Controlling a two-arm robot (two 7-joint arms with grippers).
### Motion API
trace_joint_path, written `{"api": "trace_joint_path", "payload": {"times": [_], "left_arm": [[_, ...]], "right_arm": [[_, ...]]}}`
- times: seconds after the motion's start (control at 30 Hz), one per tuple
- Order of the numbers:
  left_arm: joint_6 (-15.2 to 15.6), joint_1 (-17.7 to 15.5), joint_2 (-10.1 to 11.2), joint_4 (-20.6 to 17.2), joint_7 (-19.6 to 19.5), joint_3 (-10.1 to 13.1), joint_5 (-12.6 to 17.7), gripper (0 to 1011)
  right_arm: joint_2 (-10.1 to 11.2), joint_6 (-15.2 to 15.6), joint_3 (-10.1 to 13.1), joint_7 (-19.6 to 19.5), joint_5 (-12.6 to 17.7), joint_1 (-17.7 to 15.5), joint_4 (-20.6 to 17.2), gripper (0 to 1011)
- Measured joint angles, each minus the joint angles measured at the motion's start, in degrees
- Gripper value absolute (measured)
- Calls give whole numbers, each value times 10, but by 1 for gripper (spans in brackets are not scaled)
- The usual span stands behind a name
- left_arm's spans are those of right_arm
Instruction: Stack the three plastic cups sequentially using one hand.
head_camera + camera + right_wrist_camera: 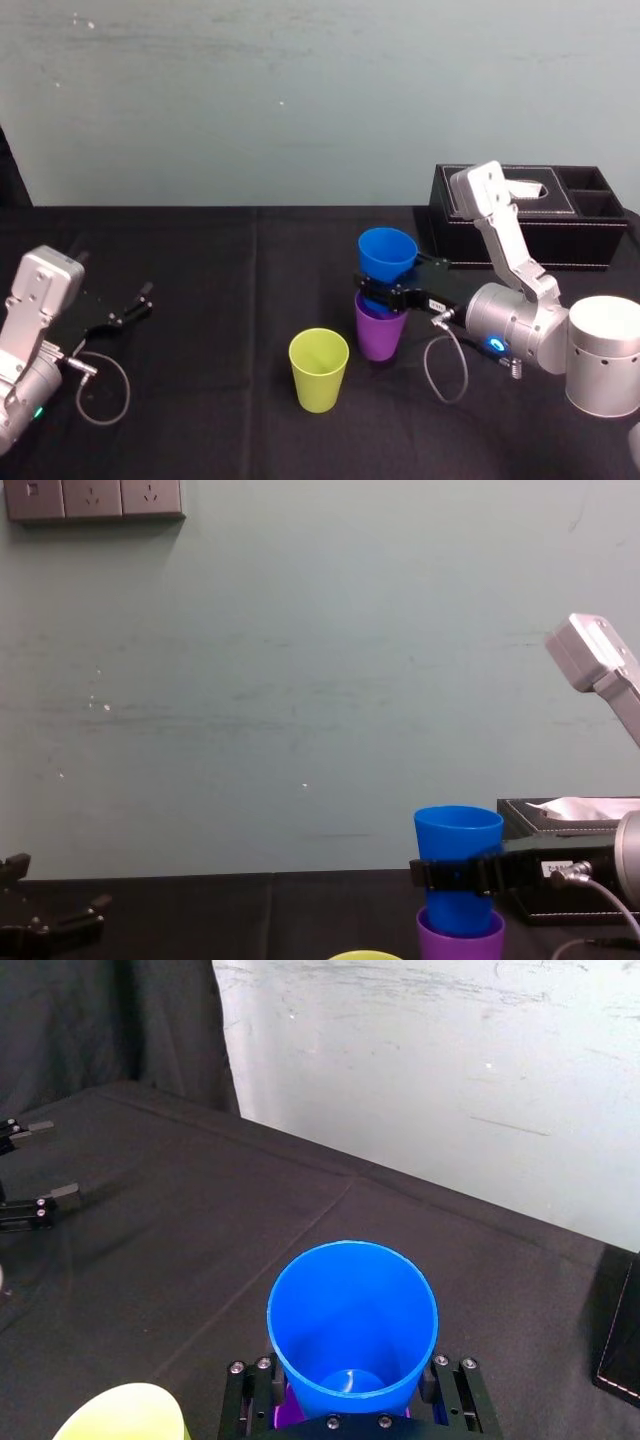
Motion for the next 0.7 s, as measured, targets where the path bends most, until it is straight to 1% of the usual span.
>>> {"api": "trace_joint_path", "payload": {"times": [0.7], "left_arm": [[0, 0, 0, 0, 0, 0, 0, 1000]], "right_arm": [[1, -5, -4, 0, 4, -7, 8, 720]]}}
